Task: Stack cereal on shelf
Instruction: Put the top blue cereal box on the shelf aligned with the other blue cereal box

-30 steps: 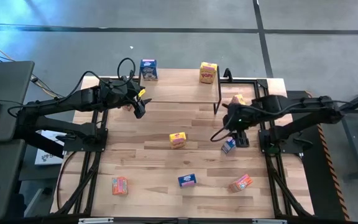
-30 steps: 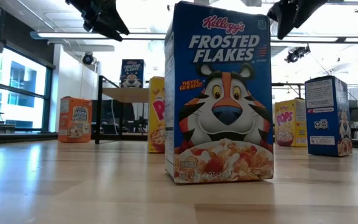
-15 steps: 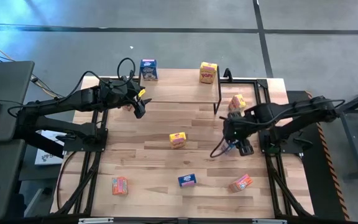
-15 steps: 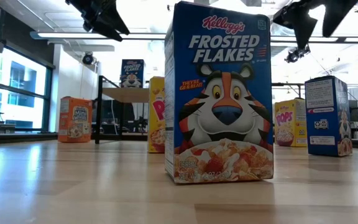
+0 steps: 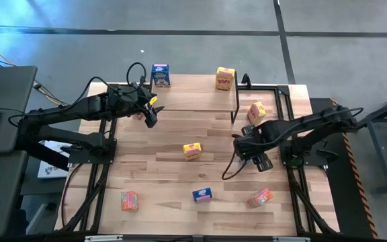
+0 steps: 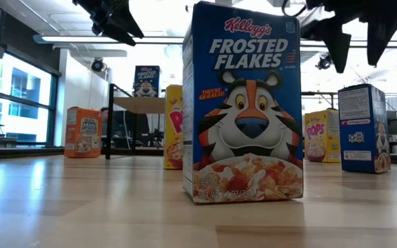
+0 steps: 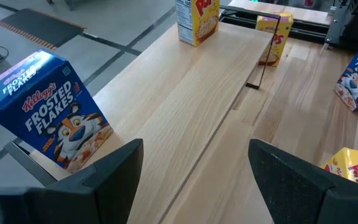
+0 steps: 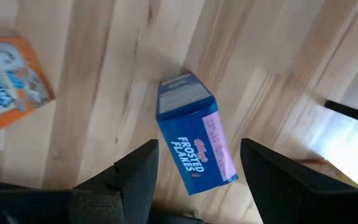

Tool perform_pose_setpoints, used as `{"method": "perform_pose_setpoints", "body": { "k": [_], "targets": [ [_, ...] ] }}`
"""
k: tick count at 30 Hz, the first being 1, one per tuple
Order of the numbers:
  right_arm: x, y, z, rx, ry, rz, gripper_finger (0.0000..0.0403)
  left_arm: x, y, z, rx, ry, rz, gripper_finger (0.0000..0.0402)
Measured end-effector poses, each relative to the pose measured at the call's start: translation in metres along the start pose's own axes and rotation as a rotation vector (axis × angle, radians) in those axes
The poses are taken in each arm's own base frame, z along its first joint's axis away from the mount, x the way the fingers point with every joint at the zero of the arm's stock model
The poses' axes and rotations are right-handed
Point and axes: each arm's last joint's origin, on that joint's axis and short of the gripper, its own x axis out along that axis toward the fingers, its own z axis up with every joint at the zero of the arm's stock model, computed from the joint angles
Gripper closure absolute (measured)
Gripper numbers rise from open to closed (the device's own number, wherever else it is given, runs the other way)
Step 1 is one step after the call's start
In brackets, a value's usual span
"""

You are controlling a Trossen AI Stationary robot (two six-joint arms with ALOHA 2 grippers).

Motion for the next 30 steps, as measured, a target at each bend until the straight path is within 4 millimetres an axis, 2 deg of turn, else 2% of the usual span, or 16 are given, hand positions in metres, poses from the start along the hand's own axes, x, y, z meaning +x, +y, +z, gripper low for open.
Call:
{"method": "perform_pose_setpoints", "body": {
  "k": [10,18,30],
  "targets": [
    [0.014,0.000,0.007,-0.004,0.102,-0.023,0.0183,0.000,0.000,0.000,0.001,0.000,0.000,0.0119],
    [0.014,0.009,0.008,-0.053,0.115,-0.067,0.0183,0.000,0.000,0.000,0.001,0.000,0.000,0.0119],
    [0.014,0.009,0.010,-0.071,0.095,-0.060,0.0183,0.000,0.000,0.000,0.001,-0.001,0.000,0.0119]
  ]
}}
